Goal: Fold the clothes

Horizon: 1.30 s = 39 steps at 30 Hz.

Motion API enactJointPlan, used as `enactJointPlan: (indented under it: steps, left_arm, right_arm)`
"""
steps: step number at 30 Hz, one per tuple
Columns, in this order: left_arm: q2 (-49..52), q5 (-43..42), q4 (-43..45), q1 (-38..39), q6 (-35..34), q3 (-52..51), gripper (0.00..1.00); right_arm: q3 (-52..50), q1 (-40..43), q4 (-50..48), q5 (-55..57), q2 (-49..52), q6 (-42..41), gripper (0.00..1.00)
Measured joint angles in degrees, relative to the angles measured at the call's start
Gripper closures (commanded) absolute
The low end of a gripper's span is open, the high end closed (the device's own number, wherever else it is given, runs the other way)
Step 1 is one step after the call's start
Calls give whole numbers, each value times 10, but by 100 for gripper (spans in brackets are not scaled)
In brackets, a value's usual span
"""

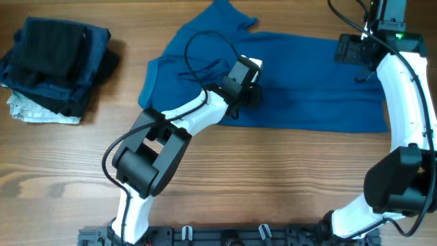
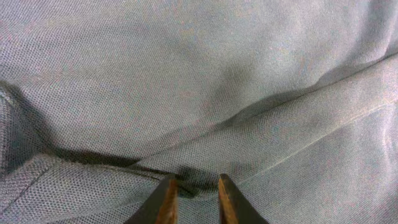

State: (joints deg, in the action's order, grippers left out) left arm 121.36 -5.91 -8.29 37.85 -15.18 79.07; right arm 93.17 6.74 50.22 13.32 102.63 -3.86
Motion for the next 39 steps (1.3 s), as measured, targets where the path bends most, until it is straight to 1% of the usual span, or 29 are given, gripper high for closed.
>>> enactJointPlan:
  steps: [1,3,4,5,6,7,8,9,10,11,14,16,22,24,25,27,28,29,30,32,34,36,39]
  left_arm:
    - [0,0,0,0,-1,0,67]
    - [0,0,-1,0,-14,0,62]
    - [0,0,-2,0,-46,0,61]
    - [0,1,-2,0,-79,0,58]
    - [0,1,1,0,-149,0,41]
    - [0,1,2,0,-187,0,37]
    - [0,1,2,0,-235,0,35]
    - [0,1,2,0,-294,0,32]
    - [0,1,2,0,-380,0,34]
    - [0,3,2,0,-406,0,38]
    - [0,27,2,0,-459,0,62]
    - [0,37,2,0,-472,0,72]
    - [0,52,2,0,-482,0,73]
    - [0,56,2,0,-482,0,84]
    - [0,57,2,0,-481,0,93]
    - [0,61,7,0,-487,0,94]
    - [1,61,17,0,-486,0,90]
    - [1,61,20,0,-486,0,83]
    - [1,61,19,0,-487,0,67]
    - [2,61,19,0,-485,0,54]
    - [2,61,17,2,-489,0,45]
    - [2,61,20,3,-489,0,41]
    - [1,61,31,2,-490,0,39]
  right_arm:
    - [0,0,0,0,0,0,0]
    - [0,0,0,0,0,0,0]
    - [0,0,0,0,0,0,0]
    - [0,0,0,0,0,0,0]
    - [0,0,0,0,0,0,1]
    - [0,0,0,0,0,0,0]
    - [0,0,0,0,0,0,0]
    - [0,0,0,0,0,0,0]
    - [0,0,0,0,0,0,0]
    - [0,0,0,0,0,0,0]
    - [0,0,0,0,0,0,1]
    - [0,0,0,0,0,0,1]
    - [0,0,0,0,0,0,0]
    - [0,0,0,0,0,0,1]
    - [0,0,0,0,0,0,0]
    - [0,0,0,0,0,0,0]
    - [0,0,0,0,0,0,0]
    - [0,0,0,0,0,0,1]
    - [0,0,0,0,0,0,0]
    - [0,0,0,0,0,0,0]
    - [0,0,0,0,0,0,0]
    - [0,0,0,0,0,0,0]
    - [0,0,0,0,0,0,0]
